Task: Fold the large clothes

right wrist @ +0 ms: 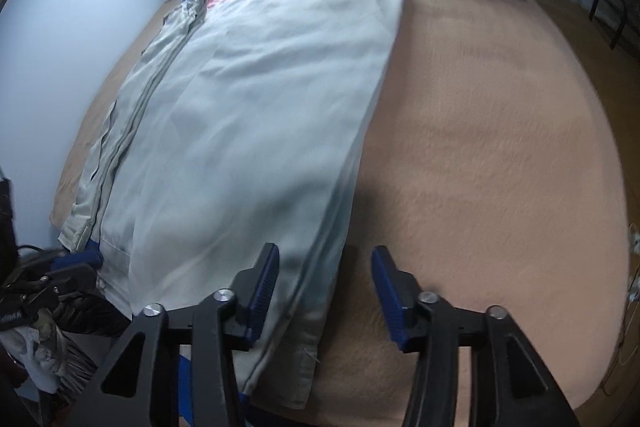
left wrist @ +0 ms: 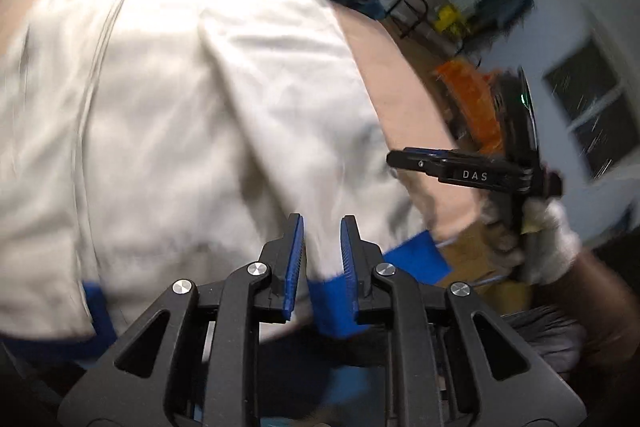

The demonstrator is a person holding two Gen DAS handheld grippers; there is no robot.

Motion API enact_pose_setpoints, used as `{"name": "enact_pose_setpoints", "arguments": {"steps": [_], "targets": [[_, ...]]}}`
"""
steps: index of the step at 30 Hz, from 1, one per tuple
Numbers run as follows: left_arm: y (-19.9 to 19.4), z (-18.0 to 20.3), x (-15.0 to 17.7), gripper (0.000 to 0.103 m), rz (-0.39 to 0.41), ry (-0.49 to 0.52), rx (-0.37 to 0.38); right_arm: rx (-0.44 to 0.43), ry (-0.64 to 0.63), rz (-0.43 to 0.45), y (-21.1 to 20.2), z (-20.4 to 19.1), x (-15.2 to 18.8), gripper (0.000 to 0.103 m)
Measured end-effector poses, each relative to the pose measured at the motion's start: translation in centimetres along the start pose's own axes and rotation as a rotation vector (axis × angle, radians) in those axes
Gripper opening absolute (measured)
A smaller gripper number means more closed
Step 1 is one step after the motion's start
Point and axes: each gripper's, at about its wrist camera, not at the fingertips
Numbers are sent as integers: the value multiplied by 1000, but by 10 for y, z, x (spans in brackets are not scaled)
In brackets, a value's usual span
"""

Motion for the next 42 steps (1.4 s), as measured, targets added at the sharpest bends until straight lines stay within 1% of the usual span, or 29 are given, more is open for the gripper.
{"name": "enact_pose_setpoints", "arguments": {"steps": [2, 4, 5, 7, 9, 12, 13, 14, 15, 16, 17, 18, 20, 21, 22, 23, 24, 25, 26, 28, 30, 32, 33, 34, 35, 36, 37, 39, 42], "targets": [[12, 13, -7, 16, 3, 51, -73, 11, 2, -11, 3, 1, 2, 41], [26, 17, -11, 16, -22, 58, -93, -9, 9, -5, -1, 2, 5, 41], [33, 12, -14, 16, -37, 37, -106, -36, 18, 4, -5, 3, 7, 41], [39, -1, -15, 17, -51, -15, -89, -96, 42, 16, -11, 5, 9, 41], [44, -12, -16, 17, -58, -34, -88, -166, 77, 11, -12, 8, 11, 41], [53, -15, -18, 17, -66, -21, -121, -221, 90, -7, -6, 6, 11, 27], [56, -16, -17, 17, -75, -15, -132, -221, 75, -15, -3, 4, 10, 19], [60, -19, -16, 17, -86, -12, -144, -188, 50, -26, 1, -1, 10, 13], [66, -22, -14, 17, -93, -9, -150, -141, 30, -43, 6, -4, 9, 3], [65, -22, -13, 17, -89, -9, -148, -81, 10, -70, 14, -6, 11, 0], [63, -23, -13, 17, -81, -16, -140, -52, 6, -89, 20, -7, 14, 0], [59, -23, -13, 17, -75, -27, -135, -46, 8, -99, 22, -6, 16, 0], [47, -23, -13, 17, -43, -37, -131, -63, 16, -82, 17, -4, 18, 0], [40, -22, -13, 17, -16, -34, -128, -92, 22, -56, 10, -3, 19, 3], [36, -20, -15, 17, 2, -27, -128, -112, 25, -35, 5, -2, 20, 11], [31, -18, -16, 17, 25, -17, -127, -128, 35, -8, -1, 0, 21, 26], [29, -14, -20, 17, 52, 7, -141, -131, 54, 20, -5, 3, 21, 67], [31, -12, -23, 17, 57, 25, -151, -136, 75, 46, -8, 5, 22, 85], [37, -10, -27, 17, 45, 39, -149, -143, 94, 74, -9, 7, 23, 85], [51, -9, -29, 17, 24, 46, -149, -176, 110, 51, -1, 9, 21, 74], [66, -5, -24, 17, -7, 62, -158, -173, 114, 7, 16, 6, 21, 69], [75, -4, -18, 17, -20, 51, -143, -157, 106, -1, 27, 3, 24, 68], [81, -2, -13, 17, -22, 59, -147, -143, 99, 20, 27, -2, 24, 67], [82, 0, -8, 17, -17, 81, -165, -143, 95, 17, 28, -4, 20, 44], [85, 2, -5, 17, -15, 111, -188, -169, 86, 3, 30, -9, 18, 27], [87, 6, -3, 17, -11, 148, -208, -177, 82, -10, 30, -13, 17, 17], [85, 8, -4, 17, -19, 165, -213, -153, 68, -4, 29, -19, 16, 11], [74, 4, -8, 17, -35, 115, -174, -112, 19, 15, 21, -30, 13, 6], [44, 5, -2, 17, 4, 59, -75, -129, 58, 38, 8, -30, 12, 4]]}}
Point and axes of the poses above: each gripper's, at about its wrist camera, not at the fingertips, and y roughly the way its jaws point, z to its right, x to its underside, and after that the axes turned 4 degrees about -z, right-handed
